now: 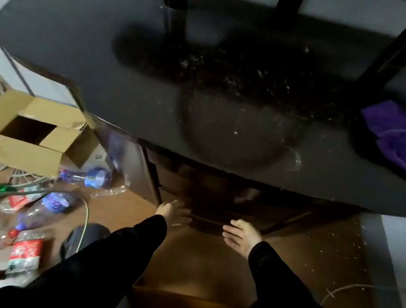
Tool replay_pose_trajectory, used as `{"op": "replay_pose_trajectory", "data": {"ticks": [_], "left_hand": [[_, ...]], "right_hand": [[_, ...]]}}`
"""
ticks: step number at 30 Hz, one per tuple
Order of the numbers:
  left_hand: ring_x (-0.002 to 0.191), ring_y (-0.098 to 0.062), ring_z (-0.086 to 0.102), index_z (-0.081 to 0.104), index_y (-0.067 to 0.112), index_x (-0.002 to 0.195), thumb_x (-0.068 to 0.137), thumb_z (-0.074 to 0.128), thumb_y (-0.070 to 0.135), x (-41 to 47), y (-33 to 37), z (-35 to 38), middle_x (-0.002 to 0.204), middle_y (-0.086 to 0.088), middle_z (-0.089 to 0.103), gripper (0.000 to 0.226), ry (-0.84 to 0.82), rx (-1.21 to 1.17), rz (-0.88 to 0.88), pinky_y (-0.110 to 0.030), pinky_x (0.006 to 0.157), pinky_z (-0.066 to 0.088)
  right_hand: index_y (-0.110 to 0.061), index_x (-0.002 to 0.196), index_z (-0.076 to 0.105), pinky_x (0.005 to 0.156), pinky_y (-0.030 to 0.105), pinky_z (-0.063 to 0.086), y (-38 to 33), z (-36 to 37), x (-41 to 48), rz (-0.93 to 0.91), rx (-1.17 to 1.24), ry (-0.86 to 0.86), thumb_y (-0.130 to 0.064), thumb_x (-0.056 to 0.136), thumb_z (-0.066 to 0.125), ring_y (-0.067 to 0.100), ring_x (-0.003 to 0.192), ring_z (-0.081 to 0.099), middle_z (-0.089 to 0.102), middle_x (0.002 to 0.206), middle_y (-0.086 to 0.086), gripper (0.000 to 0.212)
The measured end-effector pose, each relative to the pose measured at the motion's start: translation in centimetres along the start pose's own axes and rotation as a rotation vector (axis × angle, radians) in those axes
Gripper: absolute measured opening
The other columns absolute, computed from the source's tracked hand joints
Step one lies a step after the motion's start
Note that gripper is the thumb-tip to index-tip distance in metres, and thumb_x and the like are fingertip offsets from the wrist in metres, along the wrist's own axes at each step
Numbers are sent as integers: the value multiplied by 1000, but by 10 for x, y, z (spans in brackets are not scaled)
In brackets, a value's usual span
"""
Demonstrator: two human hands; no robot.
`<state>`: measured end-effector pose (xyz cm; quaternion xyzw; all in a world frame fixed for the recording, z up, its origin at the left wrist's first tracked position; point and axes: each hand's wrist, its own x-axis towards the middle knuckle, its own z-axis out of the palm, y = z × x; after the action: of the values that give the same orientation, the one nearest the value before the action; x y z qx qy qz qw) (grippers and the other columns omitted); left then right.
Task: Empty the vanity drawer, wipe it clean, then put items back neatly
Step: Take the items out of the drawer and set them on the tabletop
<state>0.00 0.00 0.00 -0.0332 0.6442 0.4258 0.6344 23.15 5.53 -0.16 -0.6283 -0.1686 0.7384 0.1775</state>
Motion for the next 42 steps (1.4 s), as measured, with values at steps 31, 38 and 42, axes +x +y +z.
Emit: {"op": "replay_pose_trajectory", "data": {"ticks": [31, 38, 42], "left_hand": [[126, -29, 52, 26, 8, 156, 90, 46, 75, 6, -36, -2, 152, -20, 40, 96, -200, -588, 53, -39, 98, 41], [89, -27, 56, 36, 5, 149, 88, 39, 80, -17, -76, -35, 142, -19, 49, 97, -179, -534, -22, -37, 74, 43], [116, -34, 57, 37, 4, 148, 94, 36, 73, -35, -95, -54, 142, -21, 50, 87, -123, -491, -93, -41, 75, 44]], "right_hand": [[-18, 161, 16, 89, 43, 55, 37, -13, -15, -260, 884, -84, -69, 78, 72, 37, 114, 65, 30, 158, 21, 112], [-12, 144, 43, 83, 36, 50, 90, -26, -28, -208, 884, -51, -71, 80, 68, 27, 109, 59, 50, 128, 15, 90], [-6, 135, 53, 87, 36, 47, 120, -35, -49, -141, 900, -18, -68, 87, 60, 31, 104, 60, 55, 123, 16, 79]]}}
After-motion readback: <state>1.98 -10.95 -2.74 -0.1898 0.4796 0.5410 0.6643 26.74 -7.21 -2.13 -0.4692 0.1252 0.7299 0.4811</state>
